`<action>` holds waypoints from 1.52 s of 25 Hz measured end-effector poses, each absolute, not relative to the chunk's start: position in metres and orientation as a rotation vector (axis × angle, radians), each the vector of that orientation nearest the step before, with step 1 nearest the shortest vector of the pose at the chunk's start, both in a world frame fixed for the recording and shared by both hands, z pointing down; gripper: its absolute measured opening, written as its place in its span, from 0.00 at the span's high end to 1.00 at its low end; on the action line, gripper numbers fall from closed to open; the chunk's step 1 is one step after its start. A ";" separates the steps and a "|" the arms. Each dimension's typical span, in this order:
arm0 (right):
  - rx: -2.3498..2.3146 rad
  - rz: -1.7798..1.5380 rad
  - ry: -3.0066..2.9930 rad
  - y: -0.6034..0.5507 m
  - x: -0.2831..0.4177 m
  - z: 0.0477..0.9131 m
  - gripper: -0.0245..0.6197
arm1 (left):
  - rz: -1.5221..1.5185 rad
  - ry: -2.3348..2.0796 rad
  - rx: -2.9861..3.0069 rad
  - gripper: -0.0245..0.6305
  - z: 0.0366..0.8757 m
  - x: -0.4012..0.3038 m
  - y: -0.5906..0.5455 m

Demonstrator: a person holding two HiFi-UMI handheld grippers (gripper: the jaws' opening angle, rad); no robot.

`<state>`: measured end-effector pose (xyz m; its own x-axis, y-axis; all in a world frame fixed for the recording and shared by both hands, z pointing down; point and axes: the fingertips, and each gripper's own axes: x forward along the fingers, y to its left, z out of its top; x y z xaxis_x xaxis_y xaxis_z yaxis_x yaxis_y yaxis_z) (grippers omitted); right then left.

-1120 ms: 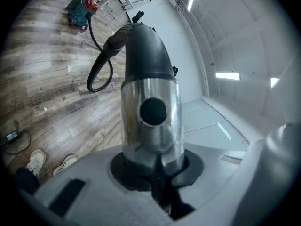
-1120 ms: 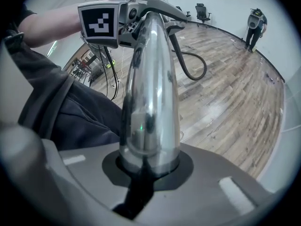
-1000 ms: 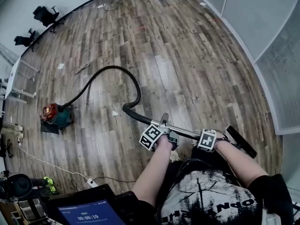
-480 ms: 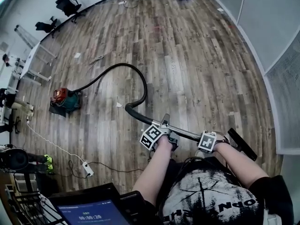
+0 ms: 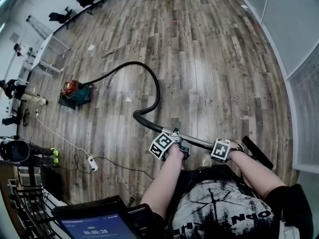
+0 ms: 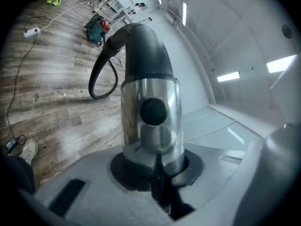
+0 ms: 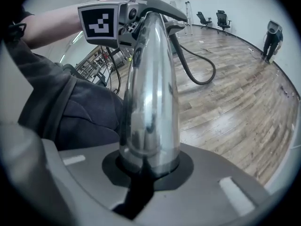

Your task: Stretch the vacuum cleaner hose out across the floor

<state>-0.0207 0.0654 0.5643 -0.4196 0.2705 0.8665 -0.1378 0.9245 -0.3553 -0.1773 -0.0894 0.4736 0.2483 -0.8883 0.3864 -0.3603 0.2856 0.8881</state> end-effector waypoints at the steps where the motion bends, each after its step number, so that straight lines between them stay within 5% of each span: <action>1: -0.099 0.455 -1.957 0.069 -0.020 0.564 0.89 | -0.546 -1.336 1.295 0.88 0.473 -0.176 -0.086; 15: 0.038 0.463 -1.904 0.157 -0.011 0.572 0.89 | -0.548 -1.251 1.357 0.89 0.477 -0.165 -0.008; 38: 0.140 0.276 -1.842 0.237 0.112 0.564 0.88 | -0.589 -1.272 1.347 0.88 0.466 -0.063 0.096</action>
